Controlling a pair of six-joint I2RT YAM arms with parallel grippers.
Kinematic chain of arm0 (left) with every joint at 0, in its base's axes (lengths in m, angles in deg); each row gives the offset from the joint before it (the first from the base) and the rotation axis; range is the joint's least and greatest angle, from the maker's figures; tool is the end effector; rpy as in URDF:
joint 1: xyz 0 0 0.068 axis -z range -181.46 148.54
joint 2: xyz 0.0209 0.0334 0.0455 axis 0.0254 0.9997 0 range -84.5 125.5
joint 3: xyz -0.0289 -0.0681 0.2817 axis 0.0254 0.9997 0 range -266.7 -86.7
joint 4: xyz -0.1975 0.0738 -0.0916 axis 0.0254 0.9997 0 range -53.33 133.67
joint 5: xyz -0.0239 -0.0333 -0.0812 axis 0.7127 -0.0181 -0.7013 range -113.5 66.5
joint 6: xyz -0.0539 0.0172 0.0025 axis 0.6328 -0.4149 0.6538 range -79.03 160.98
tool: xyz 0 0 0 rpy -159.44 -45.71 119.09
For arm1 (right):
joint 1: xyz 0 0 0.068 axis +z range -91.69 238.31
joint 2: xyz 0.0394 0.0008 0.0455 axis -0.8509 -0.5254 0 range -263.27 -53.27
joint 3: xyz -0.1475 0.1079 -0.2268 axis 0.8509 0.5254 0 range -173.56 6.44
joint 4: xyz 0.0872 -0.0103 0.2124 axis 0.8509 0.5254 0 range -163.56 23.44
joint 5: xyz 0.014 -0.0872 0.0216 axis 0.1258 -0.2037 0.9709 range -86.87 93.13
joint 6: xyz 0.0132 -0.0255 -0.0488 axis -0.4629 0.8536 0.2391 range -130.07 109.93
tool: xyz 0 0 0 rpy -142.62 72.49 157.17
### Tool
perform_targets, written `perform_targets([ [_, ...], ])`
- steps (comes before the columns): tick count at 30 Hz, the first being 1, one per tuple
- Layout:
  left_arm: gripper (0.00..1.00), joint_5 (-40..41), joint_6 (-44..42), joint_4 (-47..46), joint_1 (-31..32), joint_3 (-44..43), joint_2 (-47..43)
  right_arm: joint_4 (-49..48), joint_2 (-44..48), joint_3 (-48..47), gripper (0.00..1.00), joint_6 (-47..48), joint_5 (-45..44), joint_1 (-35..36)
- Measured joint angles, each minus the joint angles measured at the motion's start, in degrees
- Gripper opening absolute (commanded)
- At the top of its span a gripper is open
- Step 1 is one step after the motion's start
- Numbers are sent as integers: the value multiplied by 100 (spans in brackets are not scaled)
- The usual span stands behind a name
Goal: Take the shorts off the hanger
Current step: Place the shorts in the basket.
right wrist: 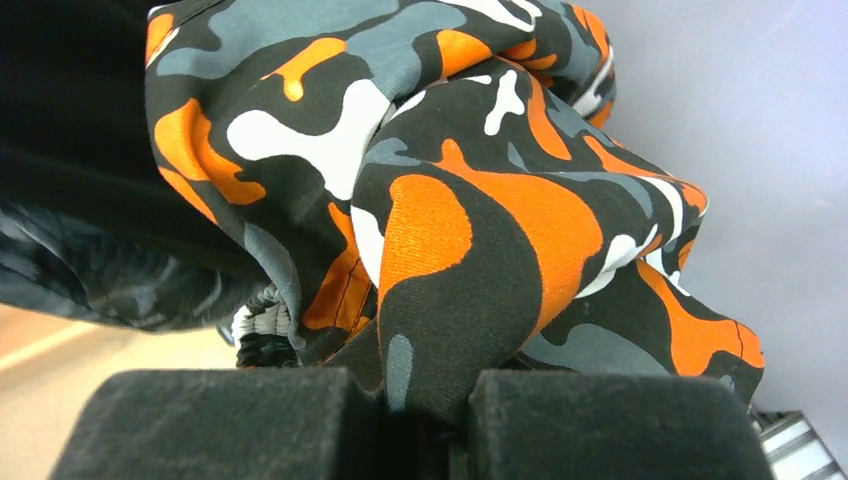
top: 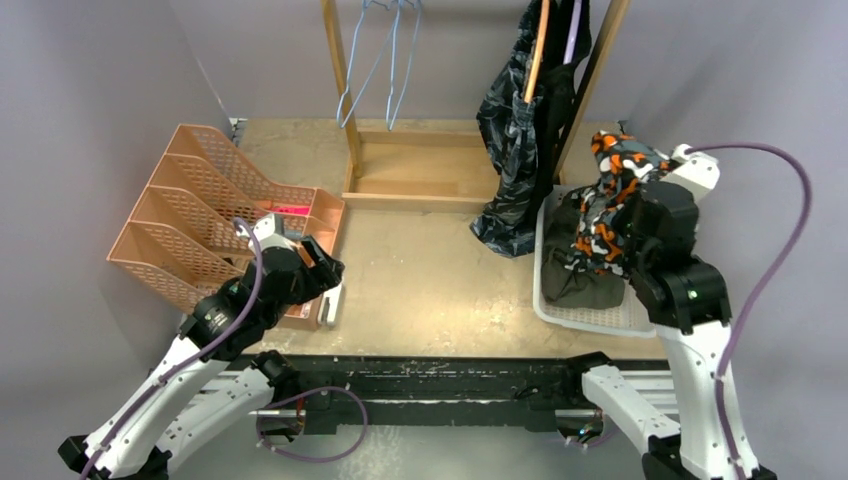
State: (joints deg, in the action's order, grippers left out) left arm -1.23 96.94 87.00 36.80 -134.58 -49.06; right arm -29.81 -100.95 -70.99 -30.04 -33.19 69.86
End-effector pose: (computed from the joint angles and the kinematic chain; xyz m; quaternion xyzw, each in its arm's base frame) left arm 0.0642 -0.0315 0.3137 -0.2195 0.8579 -0.1977 0.4204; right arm 0.0885 -0.0058 0.4539 0.2463 0.7327 -0.0775 0.6297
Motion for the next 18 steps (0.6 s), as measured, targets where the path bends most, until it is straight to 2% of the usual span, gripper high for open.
perform_targets([
  [8, 75, 9, 2, 66, 0, 0, -136, 131, -337, 367, 0, -262, 658, 0],
  [11, 75, 13, 2, 122, 0, 0, -136, 588, -450, -321, 0, -404, 645, 0],
  [14, 75, 24, 2, 138, 0, 0, -136, 525, -240, -868, 0, -348, 568, 0],
  [18, 74, -7, 4, 83, 0, 2, -120, 599, 136, -1054, 0, -415, 476, 0],
])
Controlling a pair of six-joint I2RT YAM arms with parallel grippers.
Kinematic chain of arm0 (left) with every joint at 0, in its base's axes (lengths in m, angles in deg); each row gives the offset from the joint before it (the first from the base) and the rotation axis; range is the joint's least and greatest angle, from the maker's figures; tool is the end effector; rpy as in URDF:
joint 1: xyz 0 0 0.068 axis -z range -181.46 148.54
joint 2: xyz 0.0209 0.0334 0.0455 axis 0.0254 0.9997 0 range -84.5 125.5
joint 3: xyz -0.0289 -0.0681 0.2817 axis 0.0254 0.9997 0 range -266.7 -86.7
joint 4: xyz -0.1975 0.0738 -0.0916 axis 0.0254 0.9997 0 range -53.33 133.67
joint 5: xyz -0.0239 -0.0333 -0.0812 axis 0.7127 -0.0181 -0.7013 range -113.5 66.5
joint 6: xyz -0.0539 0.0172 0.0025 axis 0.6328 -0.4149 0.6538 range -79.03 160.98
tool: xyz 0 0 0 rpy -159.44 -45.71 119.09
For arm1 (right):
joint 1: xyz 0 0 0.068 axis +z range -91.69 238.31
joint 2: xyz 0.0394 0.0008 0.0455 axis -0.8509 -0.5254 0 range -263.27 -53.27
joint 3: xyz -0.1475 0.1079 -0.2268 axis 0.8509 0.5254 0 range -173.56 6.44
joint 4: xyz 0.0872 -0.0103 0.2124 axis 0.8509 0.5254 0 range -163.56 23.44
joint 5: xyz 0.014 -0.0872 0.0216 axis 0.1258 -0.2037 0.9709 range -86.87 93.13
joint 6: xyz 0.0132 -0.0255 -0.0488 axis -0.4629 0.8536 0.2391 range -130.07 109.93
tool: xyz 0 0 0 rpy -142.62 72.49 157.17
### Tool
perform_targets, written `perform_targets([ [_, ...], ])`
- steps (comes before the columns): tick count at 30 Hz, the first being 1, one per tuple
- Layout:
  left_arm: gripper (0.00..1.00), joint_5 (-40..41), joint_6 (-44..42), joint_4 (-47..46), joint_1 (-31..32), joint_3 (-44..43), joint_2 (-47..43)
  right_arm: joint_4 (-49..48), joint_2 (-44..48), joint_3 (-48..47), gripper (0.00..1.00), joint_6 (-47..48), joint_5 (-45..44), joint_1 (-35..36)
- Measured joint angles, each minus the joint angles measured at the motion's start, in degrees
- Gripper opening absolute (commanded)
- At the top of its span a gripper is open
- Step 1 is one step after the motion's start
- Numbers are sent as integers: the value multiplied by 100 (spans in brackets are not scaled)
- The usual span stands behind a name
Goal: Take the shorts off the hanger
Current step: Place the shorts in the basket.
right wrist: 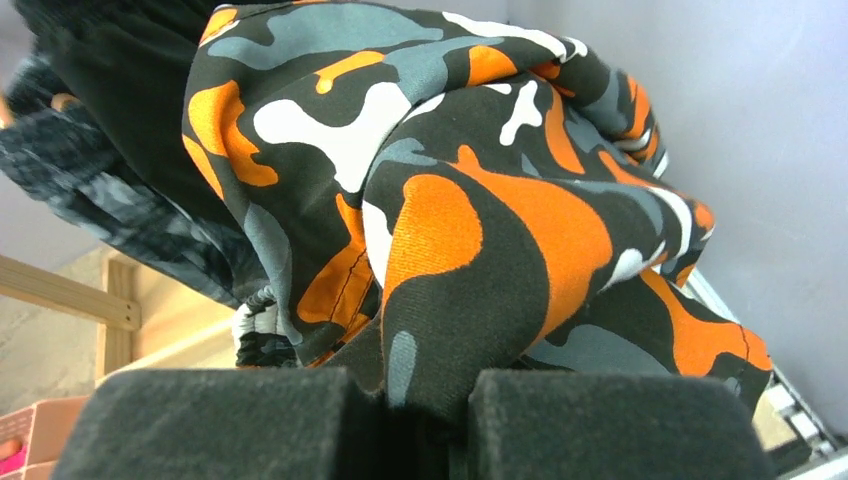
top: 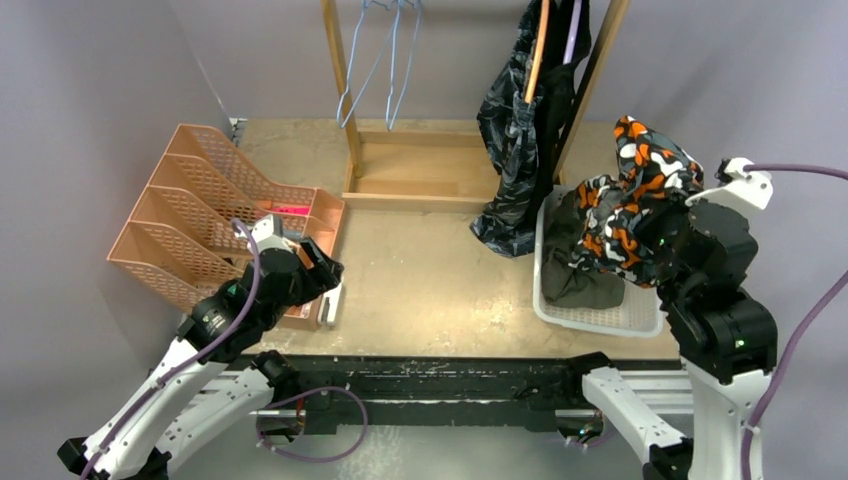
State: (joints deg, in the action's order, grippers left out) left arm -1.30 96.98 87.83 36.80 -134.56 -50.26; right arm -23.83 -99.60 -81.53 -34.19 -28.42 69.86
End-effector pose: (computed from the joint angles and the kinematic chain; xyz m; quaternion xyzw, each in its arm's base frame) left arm 0.0601 -0.0284 0.3133 -0.2199 0.8566 -0.2004 0.4216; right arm 0.0522 -0.0104 0.4881 0.2567 0.7029 -0.0022 0.6633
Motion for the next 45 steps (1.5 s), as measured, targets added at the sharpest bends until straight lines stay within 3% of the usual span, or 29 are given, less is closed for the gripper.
perform_targets([
  [6, 74, -81, -2, -55, 0, 0, 127, 57, 291, 1294, 0, -365, 2, 0],
  [10, 74, -98, 4, -103, 0, 13, 122, 166, 20, 1843, 0, -490, 131, 0],
  [19, 73, -232, 42, -225, 0, 101, 234, -1139, -730, 2809, 0, -592, 1126, -166],
  [27, 73, -229, 42, -223, 0, 101, 179, -2155, -1036, 3357, 0, -396, 1998, -1875],
  [31, 73, -229, 42, -223, 0, 101, 181, -2334, -1071, 4127, 0, -549, 1937, -2317],
  [40, 73, -201, 44, -212, 0, 101, 15, -2562, -1064, 4354, 0, -1217, 1421, -2330],
  [45, 73, -197, 42, -192, 0, 101, -22, -2973, -1419, 4841, 6, -1620, 1484, -2343],
])
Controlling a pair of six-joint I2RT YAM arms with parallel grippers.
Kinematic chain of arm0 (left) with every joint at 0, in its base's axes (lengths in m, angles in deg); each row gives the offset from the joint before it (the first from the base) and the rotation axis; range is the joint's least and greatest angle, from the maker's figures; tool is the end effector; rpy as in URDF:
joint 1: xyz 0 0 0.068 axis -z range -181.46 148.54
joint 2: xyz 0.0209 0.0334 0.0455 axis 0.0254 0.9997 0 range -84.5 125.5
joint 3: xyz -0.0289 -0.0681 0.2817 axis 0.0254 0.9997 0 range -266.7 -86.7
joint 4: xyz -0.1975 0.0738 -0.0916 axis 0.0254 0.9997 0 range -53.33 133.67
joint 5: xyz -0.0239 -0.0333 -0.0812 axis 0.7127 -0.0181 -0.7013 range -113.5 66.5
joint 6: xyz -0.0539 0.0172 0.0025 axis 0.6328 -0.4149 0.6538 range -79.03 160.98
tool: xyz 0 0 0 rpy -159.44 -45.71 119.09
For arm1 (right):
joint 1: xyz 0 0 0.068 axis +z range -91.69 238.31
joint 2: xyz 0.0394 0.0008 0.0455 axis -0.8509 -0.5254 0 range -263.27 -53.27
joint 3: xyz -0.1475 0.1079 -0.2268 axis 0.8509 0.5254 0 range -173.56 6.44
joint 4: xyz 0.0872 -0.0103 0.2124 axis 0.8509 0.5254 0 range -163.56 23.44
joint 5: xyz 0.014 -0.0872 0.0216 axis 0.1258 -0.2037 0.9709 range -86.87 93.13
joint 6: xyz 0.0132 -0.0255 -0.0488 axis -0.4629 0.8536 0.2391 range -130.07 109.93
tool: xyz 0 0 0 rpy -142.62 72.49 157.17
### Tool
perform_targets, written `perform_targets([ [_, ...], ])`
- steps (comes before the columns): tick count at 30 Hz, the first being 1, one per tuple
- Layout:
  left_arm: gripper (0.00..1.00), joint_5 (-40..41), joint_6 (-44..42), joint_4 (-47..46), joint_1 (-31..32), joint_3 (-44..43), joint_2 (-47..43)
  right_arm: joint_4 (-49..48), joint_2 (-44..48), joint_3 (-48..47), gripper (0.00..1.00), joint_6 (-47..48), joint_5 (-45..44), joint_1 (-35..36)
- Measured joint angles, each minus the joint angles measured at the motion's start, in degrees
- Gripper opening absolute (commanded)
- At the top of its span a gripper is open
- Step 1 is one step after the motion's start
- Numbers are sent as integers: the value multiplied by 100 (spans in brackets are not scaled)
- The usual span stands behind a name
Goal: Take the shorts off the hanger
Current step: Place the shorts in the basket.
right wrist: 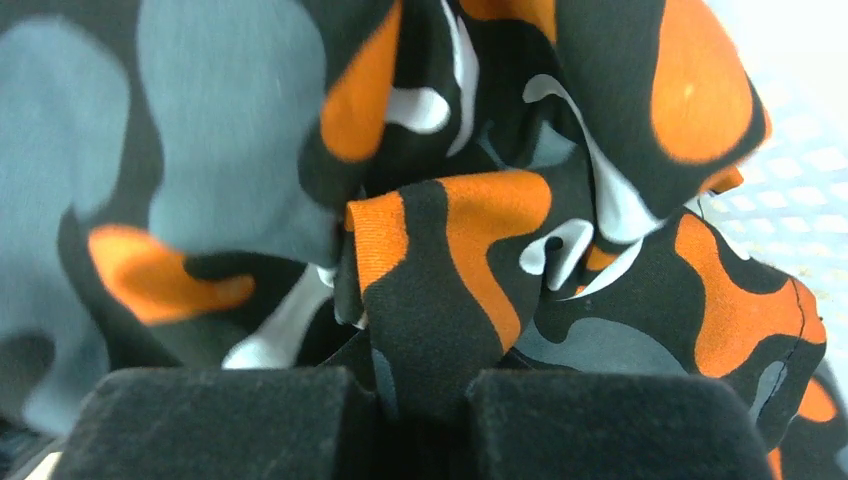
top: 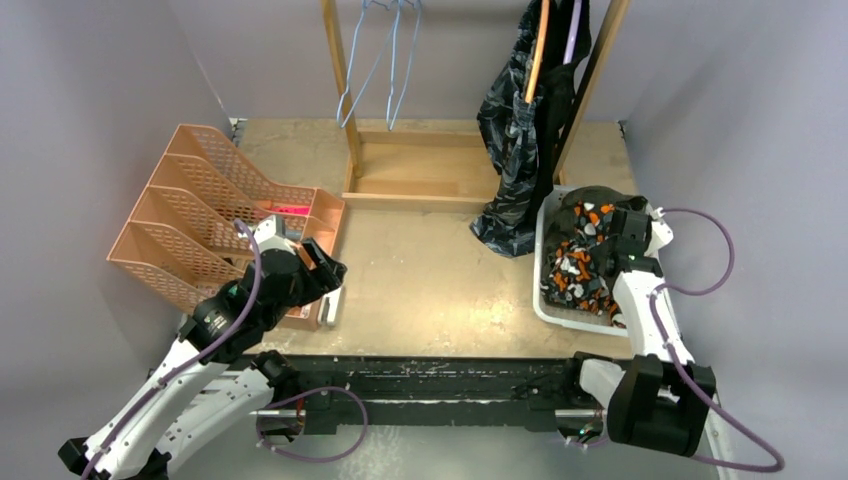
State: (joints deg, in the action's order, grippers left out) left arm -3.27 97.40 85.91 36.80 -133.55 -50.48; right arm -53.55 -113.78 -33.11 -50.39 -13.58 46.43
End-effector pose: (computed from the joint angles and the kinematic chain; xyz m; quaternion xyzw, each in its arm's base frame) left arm 0.0614 -0.0309 0.3112 -0.2169 0.8552 -0.2201 0.4160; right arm 0.1774 -0.0489 0.2671 0.4501 0.7819 -0.0273 0.4304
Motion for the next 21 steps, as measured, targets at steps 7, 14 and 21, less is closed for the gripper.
perform_targets([
  [7, 73, 11, 0, 120, 0, -2, -28, -199, -286, 105, 59, -66, 435, -33],
  [14, 74, 20, -4, 236, 0, -142, -42, 566, 452, -667, 76, 146, 490, -28],
  [21, 74, 81, -46, 282, 0, -160, -28, 798, 1429, -1720, 51, 678, 763, -28],
])
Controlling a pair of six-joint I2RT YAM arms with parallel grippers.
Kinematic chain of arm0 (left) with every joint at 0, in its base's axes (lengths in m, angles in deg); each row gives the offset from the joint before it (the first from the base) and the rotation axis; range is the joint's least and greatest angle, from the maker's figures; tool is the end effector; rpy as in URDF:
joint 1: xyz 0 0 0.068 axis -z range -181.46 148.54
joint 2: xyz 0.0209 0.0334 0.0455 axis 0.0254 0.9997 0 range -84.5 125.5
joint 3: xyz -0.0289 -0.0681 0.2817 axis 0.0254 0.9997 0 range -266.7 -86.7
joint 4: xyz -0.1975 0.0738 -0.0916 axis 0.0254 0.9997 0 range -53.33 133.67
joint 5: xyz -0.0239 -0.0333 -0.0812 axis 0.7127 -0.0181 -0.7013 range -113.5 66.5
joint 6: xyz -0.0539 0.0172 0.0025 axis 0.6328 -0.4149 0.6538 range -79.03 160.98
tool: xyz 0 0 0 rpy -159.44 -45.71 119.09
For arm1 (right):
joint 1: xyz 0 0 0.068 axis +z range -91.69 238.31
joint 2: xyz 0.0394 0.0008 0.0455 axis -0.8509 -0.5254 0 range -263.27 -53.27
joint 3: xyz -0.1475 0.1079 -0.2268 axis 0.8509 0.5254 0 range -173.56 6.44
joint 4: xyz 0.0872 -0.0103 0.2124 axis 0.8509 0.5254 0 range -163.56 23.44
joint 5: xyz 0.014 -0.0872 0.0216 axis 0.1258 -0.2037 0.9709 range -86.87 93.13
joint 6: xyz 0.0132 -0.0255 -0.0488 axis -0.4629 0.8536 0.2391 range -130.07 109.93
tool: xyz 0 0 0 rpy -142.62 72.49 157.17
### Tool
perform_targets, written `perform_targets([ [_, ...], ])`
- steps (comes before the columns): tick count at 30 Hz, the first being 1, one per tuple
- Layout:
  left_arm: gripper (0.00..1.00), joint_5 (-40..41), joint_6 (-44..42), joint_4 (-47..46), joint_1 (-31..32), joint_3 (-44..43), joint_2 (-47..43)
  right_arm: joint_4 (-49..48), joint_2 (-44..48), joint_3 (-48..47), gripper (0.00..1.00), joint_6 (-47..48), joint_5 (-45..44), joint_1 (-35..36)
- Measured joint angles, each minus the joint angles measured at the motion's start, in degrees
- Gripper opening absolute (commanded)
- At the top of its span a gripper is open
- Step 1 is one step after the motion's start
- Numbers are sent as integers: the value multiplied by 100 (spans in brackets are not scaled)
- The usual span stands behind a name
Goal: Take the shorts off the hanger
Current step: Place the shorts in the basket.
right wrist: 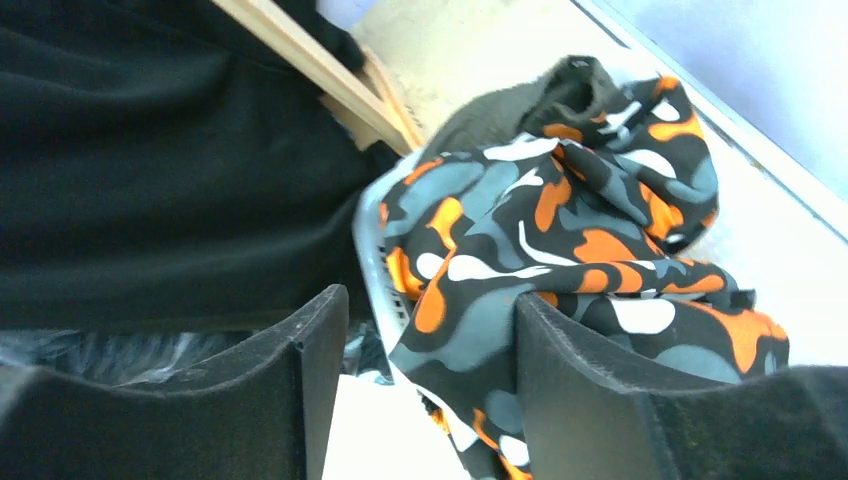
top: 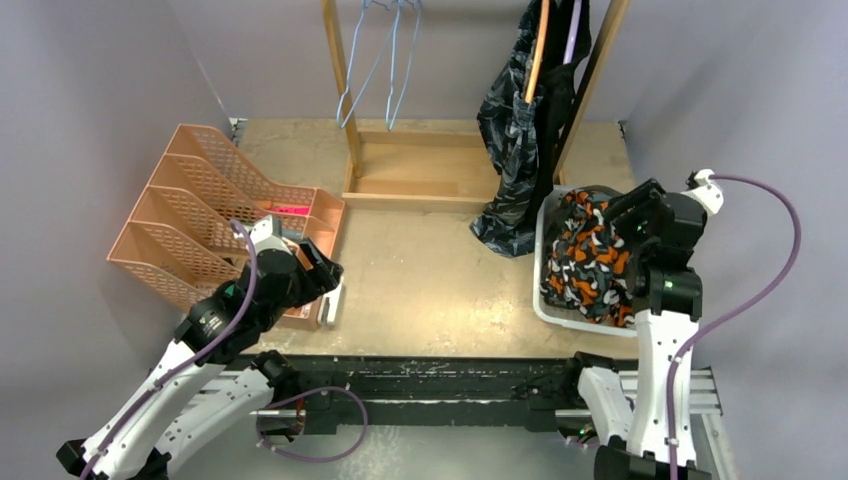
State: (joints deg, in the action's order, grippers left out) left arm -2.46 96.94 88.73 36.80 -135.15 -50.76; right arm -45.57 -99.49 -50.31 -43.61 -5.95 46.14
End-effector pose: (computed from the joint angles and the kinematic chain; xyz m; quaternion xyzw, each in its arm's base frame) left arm 0.0573 -0.0271 0.3150 -0.2156 0.8583 -0.2081 0.4166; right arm 0.1243 -0.0332 0.3815 0.3553 0.7225 0.0466 0.5913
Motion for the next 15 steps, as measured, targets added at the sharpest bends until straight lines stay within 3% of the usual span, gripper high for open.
perform_targets([
  [2, 74, 4, -2, -4, 0, -2, 37, -92, -9, -133, 34, 127, 133, 0],
  [3, 74, 4, -4, -11, 0, -2, 59, -238, -87, -63, 32, 138, 179, 0],
  [9, 74, -7, -2, -15, 0, -2, 201, -1056, -1482, 1115, 25, -11, 273, 0],
  [12, 74, -7, -2, 0, 0, -2, 177, -1283, -2312, 1676, 29, -70, 343, 4],
  [15, 74, 13, 0, 52, 0, -2, 66, -1257, -1878, 1740, 45, 48, 417, 7],
])
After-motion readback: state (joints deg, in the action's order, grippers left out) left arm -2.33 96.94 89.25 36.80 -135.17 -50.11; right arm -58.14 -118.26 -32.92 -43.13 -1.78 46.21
